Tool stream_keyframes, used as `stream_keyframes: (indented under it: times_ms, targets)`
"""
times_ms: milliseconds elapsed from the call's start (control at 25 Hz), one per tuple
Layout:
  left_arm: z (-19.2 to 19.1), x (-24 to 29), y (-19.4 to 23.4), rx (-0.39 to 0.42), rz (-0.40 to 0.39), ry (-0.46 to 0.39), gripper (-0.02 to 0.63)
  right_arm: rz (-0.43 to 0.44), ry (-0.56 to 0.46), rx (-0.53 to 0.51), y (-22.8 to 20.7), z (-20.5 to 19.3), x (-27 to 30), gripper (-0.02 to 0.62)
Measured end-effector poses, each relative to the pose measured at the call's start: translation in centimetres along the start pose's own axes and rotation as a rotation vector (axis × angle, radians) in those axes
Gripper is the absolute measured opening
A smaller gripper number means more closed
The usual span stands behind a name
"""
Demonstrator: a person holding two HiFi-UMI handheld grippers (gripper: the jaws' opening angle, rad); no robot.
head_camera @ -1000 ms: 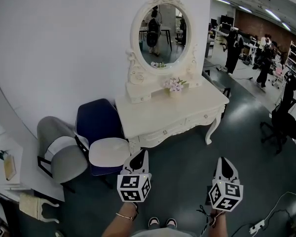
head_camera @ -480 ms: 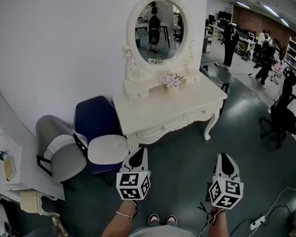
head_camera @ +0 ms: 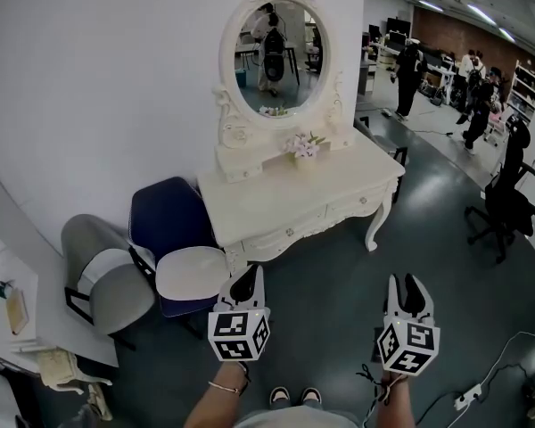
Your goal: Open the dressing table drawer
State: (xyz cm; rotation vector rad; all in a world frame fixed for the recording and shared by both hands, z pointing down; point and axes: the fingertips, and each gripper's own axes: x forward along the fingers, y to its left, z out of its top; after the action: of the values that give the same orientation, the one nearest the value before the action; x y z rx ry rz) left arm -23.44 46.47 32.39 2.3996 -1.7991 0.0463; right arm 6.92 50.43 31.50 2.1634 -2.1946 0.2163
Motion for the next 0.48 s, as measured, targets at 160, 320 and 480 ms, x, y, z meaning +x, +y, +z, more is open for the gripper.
stream_keyframes:
  times_ms: [160,320,480]
  targets:
    - [-0.05,0.15,-0.06,0.001,-0.006,0.002,0.018,-0.01,0.003,0.004,-0.15,-0.12,-0.05,0.17]
    - [-0.15,0.37,0.07,0.002,-0.013,0.006,0.018,-0.018,0.008,0.006,-0.14,-0.3,0.03,0.179]
    - [-0.36,0.64,0.45,0.003,-0.023,0.011,0.018,-0.033,0.011,0.008,0.02,-0.53,0.13,0.178]
